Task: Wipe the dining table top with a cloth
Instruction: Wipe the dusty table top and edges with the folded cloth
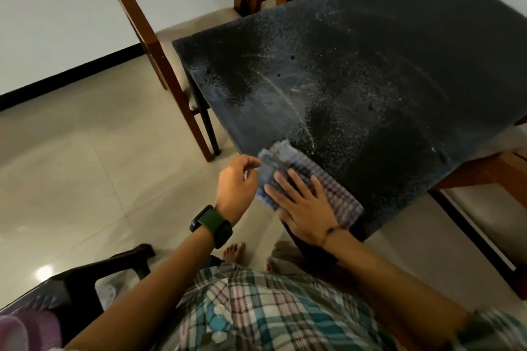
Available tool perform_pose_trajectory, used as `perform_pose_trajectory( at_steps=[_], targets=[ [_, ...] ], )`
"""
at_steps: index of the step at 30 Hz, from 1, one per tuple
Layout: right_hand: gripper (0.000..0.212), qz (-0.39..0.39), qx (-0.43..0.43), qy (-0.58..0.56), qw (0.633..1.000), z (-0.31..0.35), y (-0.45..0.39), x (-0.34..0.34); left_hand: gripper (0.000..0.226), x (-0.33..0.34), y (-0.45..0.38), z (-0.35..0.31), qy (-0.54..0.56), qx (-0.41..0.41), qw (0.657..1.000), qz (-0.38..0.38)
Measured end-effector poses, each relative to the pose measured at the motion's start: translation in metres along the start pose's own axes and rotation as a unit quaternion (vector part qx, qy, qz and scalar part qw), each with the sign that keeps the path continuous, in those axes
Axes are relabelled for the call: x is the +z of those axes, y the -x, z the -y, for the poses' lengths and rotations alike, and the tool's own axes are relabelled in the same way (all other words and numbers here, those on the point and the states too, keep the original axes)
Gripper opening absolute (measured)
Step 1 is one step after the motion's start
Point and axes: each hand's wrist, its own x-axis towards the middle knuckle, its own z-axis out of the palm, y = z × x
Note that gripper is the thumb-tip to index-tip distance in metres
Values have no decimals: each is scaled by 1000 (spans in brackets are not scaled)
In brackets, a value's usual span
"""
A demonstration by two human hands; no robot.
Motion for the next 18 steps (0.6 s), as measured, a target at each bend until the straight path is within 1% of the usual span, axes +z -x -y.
perform_pose_trajectory(
  at_steps=[4,6,7,9,10,14,16,18],
  targets=[
    [53,45,57,0,997,-9,-82,-21,18,3,-1,-7,-9,16,1000,4],
    [56,74,59,9,995,-12,-98,-27,19,4,-3,-12,-12,25,1000,5],
    [59,59,46,13,997,-12,-95,-25,19,4,-4,-14,-10,30,999,6],
    [56,19,15,15,1000,-6,-66,-15,19,3,-7,-14,3,30,1000,6],
    [52,10,3,20,1000,-2,-42,-9,19,3,-8,-14,10,26,1000,9],
    [49,-19,-41,32,998,3,68,16,19,4,-13,-11,17,7,1000,20],
    [49,-22,-53,36,998,-2,91,18,20,6,-13,-11,11,7,1000,28],
    [50,-16,-57,39,997,-7,85,16,20,7,-11,-11,1,13,999,36]
  ],
)
